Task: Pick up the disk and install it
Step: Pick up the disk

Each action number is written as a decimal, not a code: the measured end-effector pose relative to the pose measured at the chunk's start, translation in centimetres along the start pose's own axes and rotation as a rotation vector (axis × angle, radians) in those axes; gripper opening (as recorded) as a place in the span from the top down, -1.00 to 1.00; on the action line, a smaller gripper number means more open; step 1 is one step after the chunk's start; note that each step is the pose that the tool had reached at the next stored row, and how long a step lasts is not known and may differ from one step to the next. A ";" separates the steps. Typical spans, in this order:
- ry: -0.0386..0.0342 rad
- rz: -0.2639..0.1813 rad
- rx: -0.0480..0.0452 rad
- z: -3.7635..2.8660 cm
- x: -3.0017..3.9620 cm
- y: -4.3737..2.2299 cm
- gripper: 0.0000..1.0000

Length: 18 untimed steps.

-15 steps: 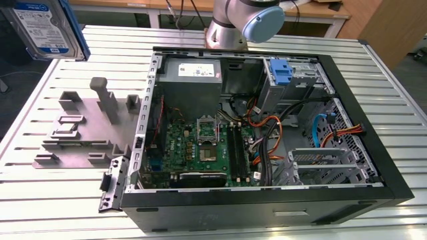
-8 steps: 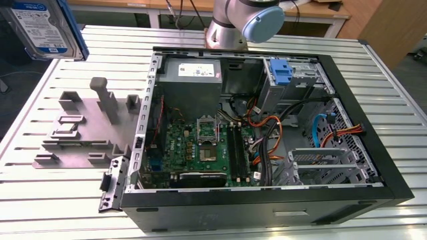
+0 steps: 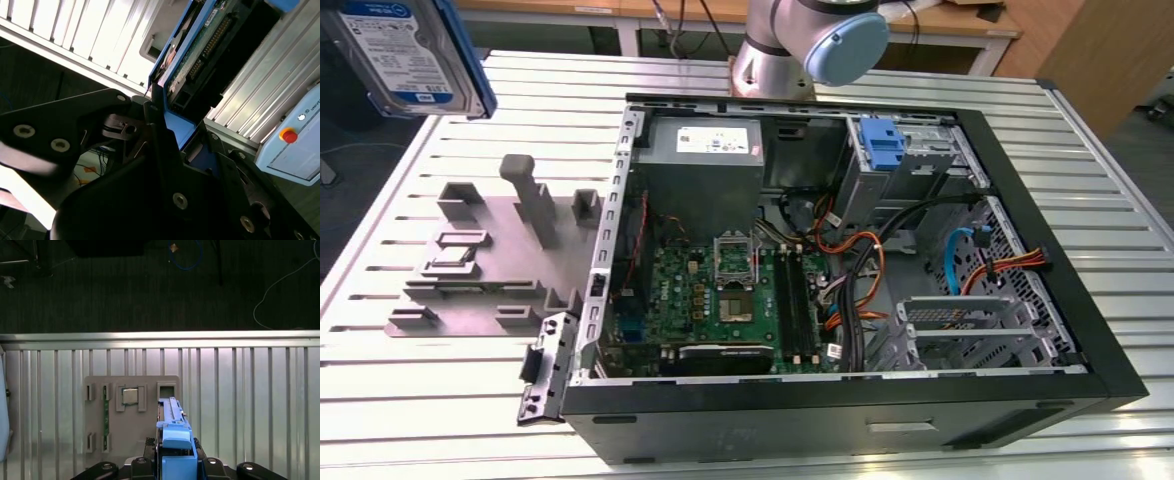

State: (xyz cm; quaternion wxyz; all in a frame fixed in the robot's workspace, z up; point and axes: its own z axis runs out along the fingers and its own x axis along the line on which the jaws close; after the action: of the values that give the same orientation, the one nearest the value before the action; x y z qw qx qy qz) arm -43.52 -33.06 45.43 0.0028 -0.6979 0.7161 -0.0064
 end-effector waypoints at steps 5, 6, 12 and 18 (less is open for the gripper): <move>-0.0001 0.000 0.0001 -0.46 0.00 0.00 0.27; 0.0000 0.000 0.0001 -0.58 0.00 -0.01 0.27; 0.0000 0.000 0.0000 -1.29 0.01 -0.02 0.27; 0.0000 0.000 0.0001 -1.96 0.01 -0.03 0.27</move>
State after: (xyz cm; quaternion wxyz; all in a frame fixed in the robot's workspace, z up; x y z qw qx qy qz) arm -43.52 -33.06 47.39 0.0028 -0.6979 0.7162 -0.0064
